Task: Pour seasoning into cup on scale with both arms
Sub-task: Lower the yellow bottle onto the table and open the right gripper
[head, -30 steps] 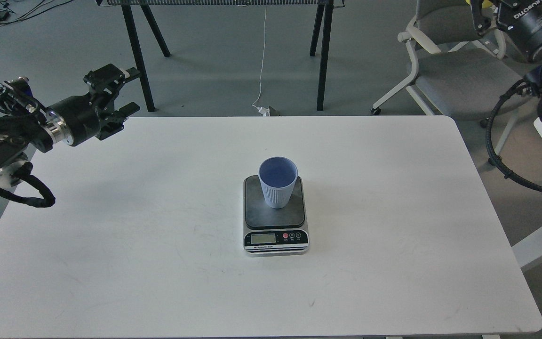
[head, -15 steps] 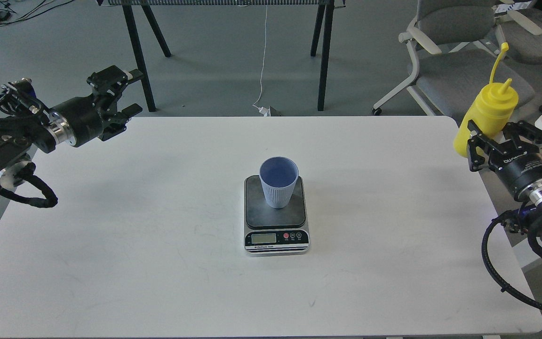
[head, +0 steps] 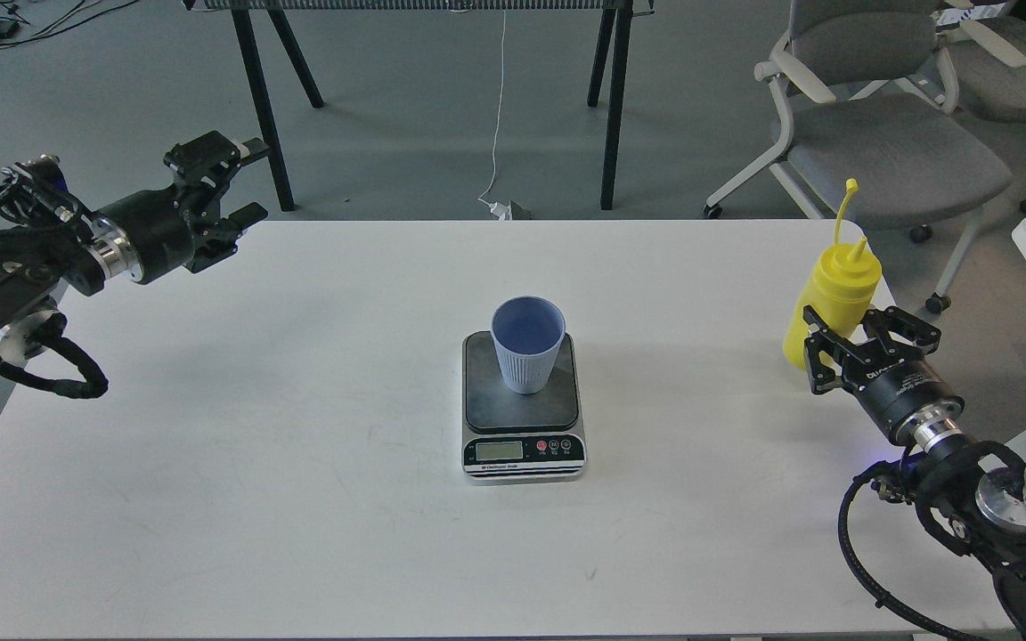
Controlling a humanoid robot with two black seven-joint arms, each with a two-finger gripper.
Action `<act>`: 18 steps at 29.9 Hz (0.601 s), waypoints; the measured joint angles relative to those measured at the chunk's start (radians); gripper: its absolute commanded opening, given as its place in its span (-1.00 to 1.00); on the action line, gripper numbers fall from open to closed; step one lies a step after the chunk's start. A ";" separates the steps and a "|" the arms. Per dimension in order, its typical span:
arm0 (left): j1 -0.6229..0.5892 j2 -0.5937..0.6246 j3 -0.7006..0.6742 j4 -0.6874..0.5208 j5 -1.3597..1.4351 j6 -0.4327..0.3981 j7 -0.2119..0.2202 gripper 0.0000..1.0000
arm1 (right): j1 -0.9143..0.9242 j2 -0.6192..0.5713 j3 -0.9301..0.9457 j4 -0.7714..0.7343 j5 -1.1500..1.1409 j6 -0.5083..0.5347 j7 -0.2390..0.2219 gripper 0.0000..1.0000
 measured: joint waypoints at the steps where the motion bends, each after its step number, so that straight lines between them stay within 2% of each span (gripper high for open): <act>1: 0.000 -0.001 0.000 0.000 0.000 0.000 0.000 0.89 | -0.002 0.008 0.000 -0.001 -0.010 0.000 -0.001 -0.96; 16: 0.001 -0.001 0.001 0.003 0.000 0.000 0.000 0.89 | -0.024 0.063 -0.009 0.004 -0.078 0.000 -0.002 -0.96; 18: 0.001 0.000 0.000 0.003 0.000 0.000 0.000 0.89 | -0.024 0.064 -0.011 0.002 -0.079 0.000 -0.002 -0.91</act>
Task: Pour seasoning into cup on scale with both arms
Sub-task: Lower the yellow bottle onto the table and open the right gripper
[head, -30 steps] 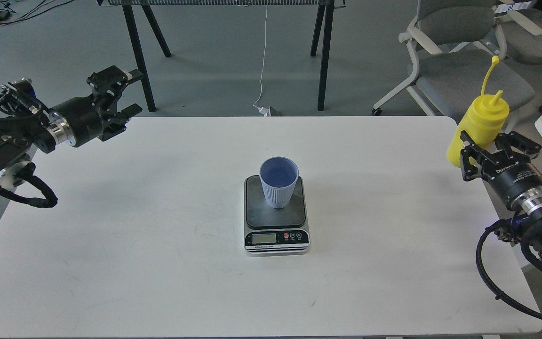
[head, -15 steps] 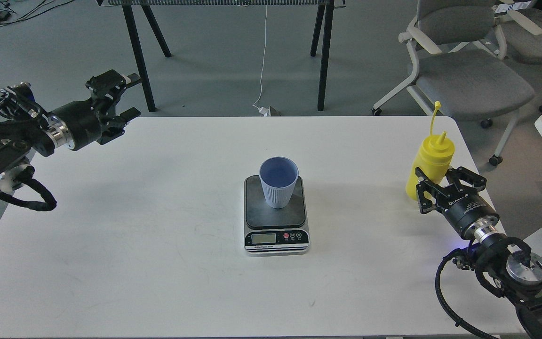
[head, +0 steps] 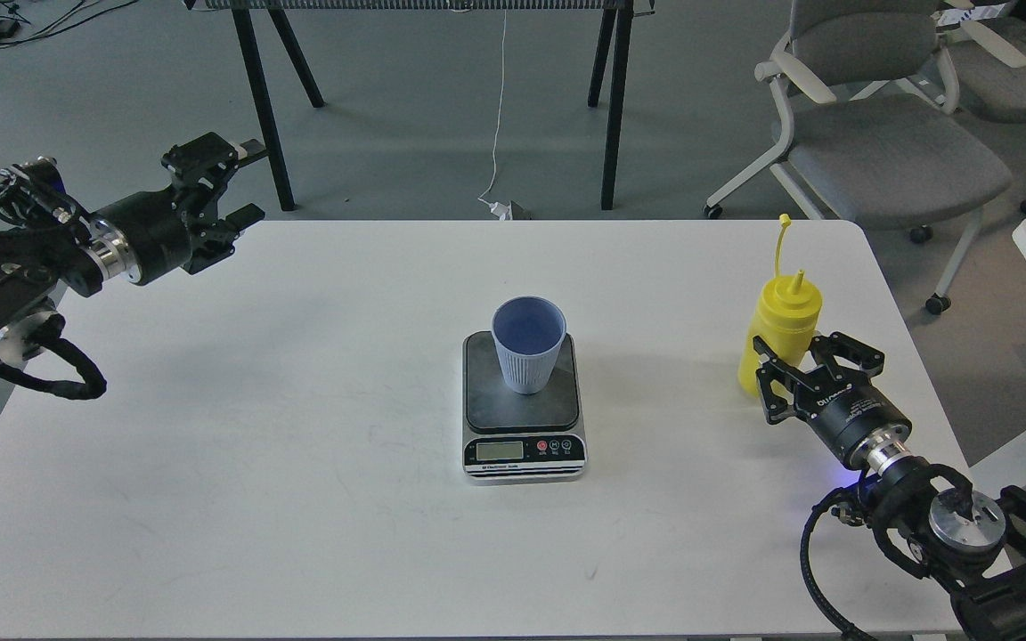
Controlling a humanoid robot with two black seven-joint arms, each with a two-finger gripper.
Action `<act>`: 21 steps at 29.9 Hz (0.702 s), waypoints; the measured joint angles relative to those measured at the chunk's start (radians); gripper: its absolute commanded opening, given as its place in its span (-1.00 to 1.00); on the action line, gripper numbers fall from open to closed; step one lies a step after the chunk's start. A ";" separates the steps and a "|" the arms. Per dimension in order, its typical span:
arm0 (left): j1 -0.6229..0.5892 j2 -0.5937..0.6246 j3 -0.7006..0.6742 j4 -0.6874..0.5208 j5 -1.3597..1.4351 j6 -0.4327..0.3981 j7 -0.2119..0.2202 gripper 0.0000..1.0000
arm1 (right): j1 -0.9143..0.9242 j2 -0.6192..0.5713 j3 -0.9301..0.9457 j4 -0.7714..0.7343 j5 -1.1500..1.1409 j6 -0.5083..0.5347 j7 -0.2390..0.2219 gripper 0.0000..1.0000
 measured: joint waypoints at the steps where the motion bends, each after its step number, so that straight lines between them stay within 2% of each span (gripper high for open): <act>1: 0.000 0.000 0.000 0.000 0.000 0.000 0.000 0.89 | 0.000 0.000 -0.002 -0.001 0.000 0.000 0.000 -0.88; 5: 0.001 0.001 0.000 0.000 0.000 0.000 0.000 0.89 | 0.001 0.001 -0.004 -0.004 -0.008 0.000 0.001 -0.64; 12: 0.001 0.001 0.000 0.000 0.000 0.000 0.000 0.90 | 0.001 0.002 -0.004 0.000 -0.051 0.000 0.011 0.10; 14: 0.001 0.000 0.000 0.000 0.000 0.000 0.000 0.89 | 0.001 0.002 -0.004 0.004 -0.052 0.000 0.012 0.17; 21: 0.001 -0.001 0.001 0.000 0.000 0.000 0.000 0.89 | -0.001 0.002 -0.003 0.008 -0.053 0.000 0.012 0.69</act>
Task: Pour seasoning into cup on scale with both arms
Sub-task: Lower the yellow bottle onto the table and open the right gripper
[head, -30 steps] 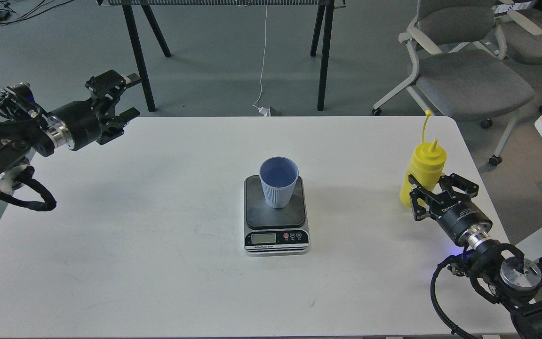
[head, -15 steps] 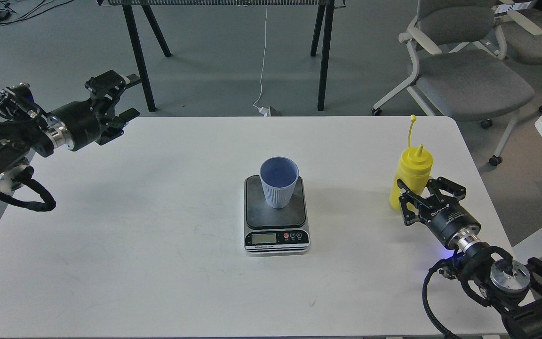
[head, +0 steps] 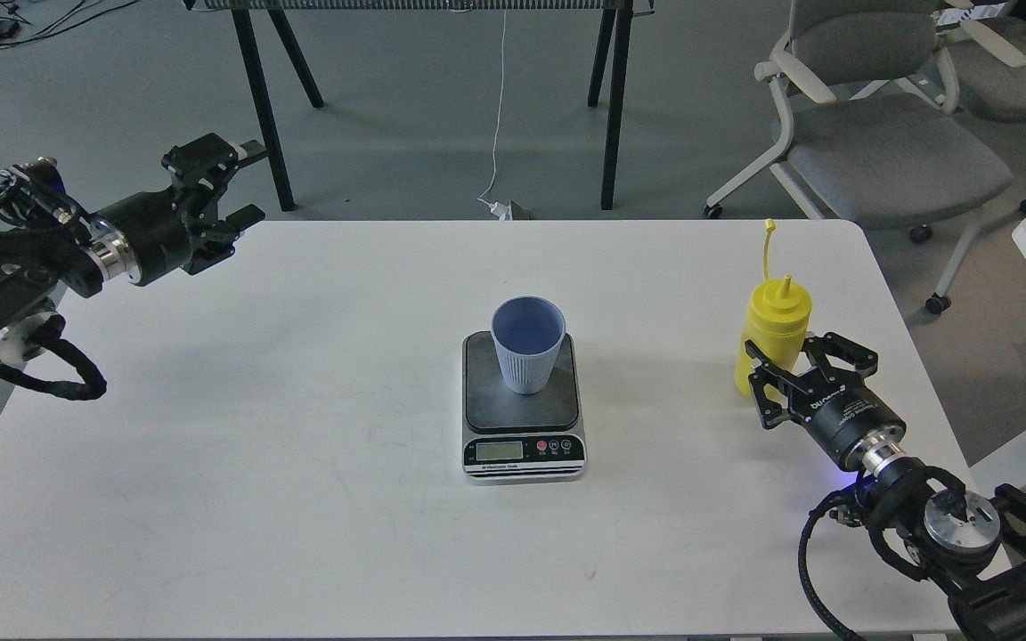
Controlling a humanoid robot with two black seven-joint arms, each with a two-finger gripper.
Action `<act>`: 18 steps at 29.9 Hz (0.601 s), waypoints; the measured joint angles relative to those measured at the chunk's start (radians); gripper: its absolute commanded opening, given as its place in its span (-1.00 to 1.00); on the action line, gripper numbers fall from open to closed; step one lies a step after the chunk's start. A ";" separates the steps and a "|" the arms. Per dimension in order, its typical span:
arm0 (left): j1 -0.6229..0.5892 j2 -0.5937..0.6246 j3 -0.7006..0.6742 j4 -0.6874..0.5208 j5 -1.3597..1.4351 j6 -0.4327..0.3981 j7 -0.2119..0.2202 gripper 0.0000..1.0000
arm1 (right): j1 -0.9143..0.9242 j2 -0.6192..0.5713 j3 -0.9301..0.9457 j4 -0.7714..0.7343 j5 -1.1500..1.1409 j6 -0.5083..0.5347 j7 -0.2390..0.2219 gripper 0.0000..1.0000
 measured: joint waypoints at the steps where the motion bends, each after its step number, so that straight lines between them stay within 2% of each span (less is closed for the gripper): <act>1: 0.000 0.000 0.000 0.000 0.000 0.000 0.000 0.89 | -0.001 0.000 0.000 0.001 0.000 0.000 0.000 0.72; 3: 0.000 0.001 0.000 0.000 0.000 0.000 0.000 0.89 | -0.006 0.000 0.000 0.003 0.000 0.000 0.000 0.89; 6: 0.000 0.001 0.000 0.000 0.000 0.000 0.000 0.89 | -0.011 0.000 0.000 0.004 0.000 0.000 0.000 0.97; 18: 0.000 0.000 0.001 0.014 0.000 0.000 0.000 0.90 | -0.083 -0.014 0.021 0.043 0.005 0.000 0.000 0.98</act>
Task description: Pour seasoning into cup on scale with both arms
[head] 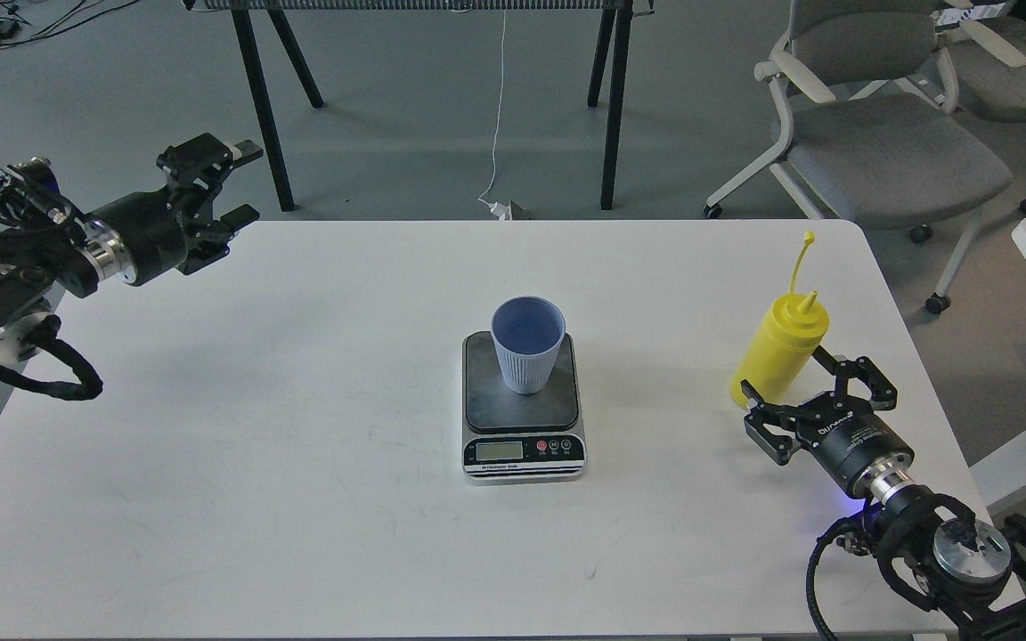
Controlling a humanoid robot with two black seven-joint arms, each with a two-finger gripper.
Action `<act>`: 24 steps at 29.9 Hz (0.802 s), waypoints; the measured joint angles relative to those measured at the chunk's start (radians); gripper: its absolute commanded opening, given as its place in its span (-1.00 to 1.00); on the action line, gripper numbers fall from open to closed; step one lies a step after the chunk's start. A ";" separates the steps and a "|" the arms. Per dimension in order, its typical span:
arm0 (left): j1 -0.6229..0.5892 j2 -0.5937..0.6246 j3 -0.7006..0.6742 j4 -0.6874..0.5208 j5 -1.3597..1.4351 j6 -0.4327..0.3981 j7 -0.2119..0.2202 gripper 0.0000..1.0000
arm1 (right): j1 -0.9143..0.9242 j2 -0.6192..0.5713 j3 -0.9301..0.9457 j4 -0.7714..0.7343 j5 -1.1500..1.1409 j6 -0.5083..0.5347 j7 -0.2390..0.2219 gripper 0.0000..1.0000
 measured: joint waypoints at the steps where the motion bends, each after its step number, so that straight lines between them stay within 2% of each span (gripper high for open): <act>1: 0.000 -0.001 0.000 0.000 0.000 0.000 0.000 0.90 | -0.006 -0.002 0.001 0.005 0.000 0.000 0.000 0.98; 15: 0.000 0.000 0.000 0.000 0.000 0.000 0.000 0.90 | -0.160 -0.112 0.051 0.226 -0.004 0.000 0.006 0.98; 24: -0.003 -0.001 0.000 0.000 0.000 0.000 0.000 0.90 | -0.354 -0.284 0.172 0.440 -0.005 0.000 0.007 0.98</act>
